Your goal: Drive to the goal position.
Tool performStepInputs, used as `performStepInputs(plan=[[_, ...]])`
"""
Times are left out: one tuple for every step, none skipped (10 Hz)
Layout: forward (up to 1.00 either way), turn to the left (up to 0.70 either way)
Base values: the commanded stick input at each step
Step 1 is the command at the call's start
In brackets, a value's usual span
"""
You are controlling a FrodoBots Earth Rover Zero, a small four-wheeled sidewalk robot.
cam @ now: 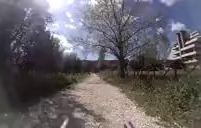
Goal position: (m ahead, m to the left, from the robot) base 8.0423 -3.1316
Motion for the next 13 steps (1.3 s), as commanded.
performStepInputs(plan=[[0.85, 0.0], [0.85, 0.0], [0.85, 0.0], [0.85, 0.0], [0.85, 0.0], [0.85, 0.0], [0.85, -0.05], [0.85, -0.34], [0.85, -0.3], [0.85, -0.08], [0.85, 0.0], [0.85, 0.0], [0.85, 0.0]])
